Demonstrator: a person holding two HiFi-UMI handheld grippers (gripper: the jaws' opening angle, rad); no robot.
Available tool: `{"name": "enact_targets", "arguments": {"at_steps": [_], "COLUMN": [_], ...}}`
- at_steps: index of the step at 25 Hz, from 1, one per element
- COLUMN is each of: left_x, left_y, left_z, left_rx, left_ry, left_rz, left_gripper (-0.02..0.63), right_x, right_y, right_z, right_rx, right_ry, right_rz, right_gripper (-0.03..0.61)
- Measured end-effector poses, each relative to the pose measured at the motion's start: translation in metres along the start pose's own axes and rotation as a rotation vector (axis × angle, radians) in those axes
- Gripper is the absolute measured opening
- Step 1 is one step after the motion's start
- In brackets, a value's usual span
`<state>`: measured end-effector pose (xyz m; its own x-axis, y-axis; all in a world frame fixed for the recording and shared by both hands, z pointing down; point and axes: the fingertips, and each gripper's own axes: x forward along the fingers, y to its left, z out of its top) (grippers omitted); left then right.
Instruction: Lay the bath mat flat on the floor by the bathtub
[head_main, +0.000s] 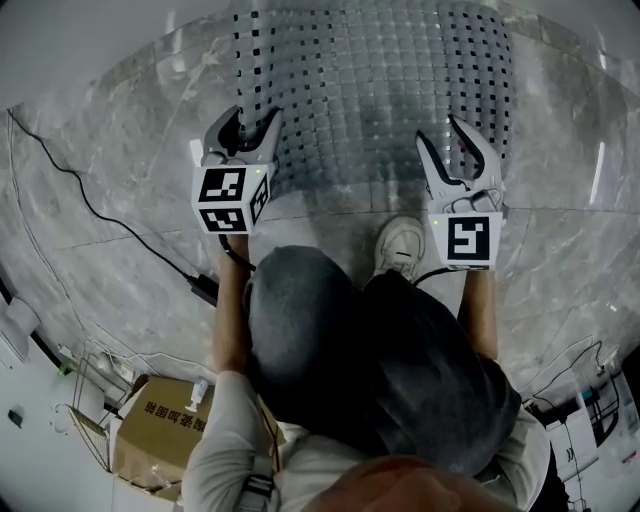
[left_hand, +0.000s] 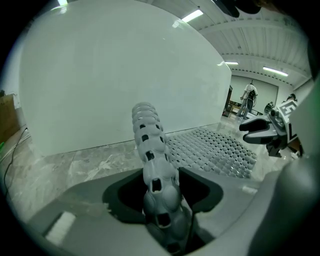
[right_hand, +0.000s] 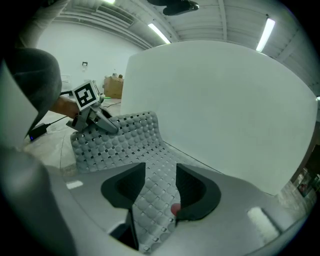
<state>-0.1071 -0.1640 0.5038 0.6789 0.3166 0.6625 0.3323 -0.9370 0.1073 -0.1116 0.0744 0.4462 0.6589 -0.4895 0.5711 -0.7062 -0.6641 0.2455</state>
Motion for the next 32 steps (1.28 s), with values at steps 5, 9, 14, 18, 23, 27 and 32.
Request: {"name": "enact_targets", "arguments": {"at_steps": [5, 9, 14, 18, 23, 27, 32], "left_x": [-0.009, -0.012, -0.015, -0.023, -0.035, -0.047, -0.048], "left_y": [0.004, 0.003, -0.010, -0.023, -0.041, -0.064, -0.079], "left_z": [0.007, 0.010, 0.025, 0.036, 0.040, 0.063, 0.072], "left_rx": [-0.036, -0.050, -0.007, 0.008, 0.026, 0.137, 0.123], "left_ry": [-0.029, -0.035, -0.068, -0.104, -0.134, -0.207, -0.216], "left_rz": [0.005, -0.013, -0.031, -0.060, -0.088, -0.138, -0.152], "left_gripper": [0.201, 0.201, 0.201, 0.201, 0.201, 0.166, 0.132], "right_x": [-0.001, -0.002, -0.003, -0.003, -0.003, -0.003, -0.005], "right_y": [0.004, 0.004, 0.004, 0.003, 0.003, 0.004, 0.003], "right_z": [0.000, -0.001, -0.002, -0.003, -0.005, -0.004, 0.004], "right_rx": [0.027, 0.025, 0.030, 0.036, 0.041, 0.041, 0.033], "right_ry": [0.000, -0.011, -0.013, -0.021, -0.003, 0.001, -0.047], "right_rz": [0.001, 0.001, -0.005, -0.011, -0.008, -0.008, -0.016], "right_gripper": [0.198, 0.198, 0.198, 0.198, 0.198, 0.198, 0.198]}}
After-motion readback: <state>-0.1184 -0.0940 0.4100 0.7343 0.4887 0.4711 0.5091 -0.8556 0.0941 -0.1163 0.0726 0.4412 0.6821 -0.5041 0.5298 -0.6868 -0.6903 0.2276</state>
